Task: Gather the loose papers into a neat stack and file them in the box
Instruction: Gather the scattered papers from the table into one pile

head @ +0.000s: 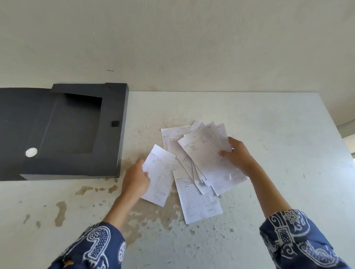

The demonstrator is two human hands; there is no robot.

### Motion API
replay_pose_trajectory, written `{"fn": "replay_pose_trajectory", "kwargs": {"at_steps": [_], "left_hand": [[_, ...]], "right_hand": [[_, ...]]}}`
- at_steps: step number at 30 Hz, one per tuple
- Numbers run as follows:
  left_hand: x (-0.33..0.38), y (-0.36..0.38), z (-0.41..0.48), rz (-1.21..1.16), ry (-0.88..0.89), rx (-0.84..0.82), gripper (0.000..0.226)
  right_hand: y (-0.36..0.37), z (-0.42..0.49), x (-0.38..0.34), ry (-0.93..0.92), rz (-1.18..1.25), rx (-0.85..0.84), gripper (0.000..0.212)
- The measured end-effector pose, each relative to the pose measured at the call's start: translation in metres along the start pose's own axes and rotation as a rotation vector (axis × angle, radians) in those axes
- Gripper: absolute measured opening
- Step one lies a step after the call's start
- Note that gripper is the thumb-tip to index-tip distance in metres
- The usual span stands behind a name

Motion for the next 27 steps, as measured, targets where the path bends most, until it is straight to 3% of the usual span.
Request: {"fn": "replay_pose_trajectory", "kwargs": {"at_steps": [4,8,13,17,23,27], "left_hand": [[0.001,-0.020,0.011,-0.081,-0.022,-0.004,0.010],[-0.003,-0.023,0.013,-0.166,-0.050,-0.015,0.014],[-0.011,-0.007,-0.006,-0.095,-0.115,0.024,0.027],[-0.012,0.011,-0.025,-0.284,-0.184,0.042,0.035],[-0.006,-0.014,-0.045,-0.599,-0.205,0.323,0.039],[0.010,-0.001,-0.039,-0.598,-0.126,0.203,0.028]], "right_hand": [[-0.003,-0.017,0.009,0.037,0.223,0.020,0.023],[0.007,-0.034,0.012,0.062,0.374,-0.037,0.029],[0.035,-0.050,0.022,0.122,0.470,-0.031,0.030],[0.049,-0.057,0.024,0.143,0.434,0.039,0.025],[0.054,-0.059,0.013,0.140,0.256,0.115,0.028],[0.058,-0.060,0.004,0.115,0.223,0.120,0.033]]}}
Point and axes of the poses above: each hand's wrist, its own z-axis towards the middle knuckle, its own y-axis out of the palm, x = y × z, the point moved 8 cm from there along z, towards the middle knuckle, and after that the axes turned 7 degrees about -z, right-handed, at the moved point
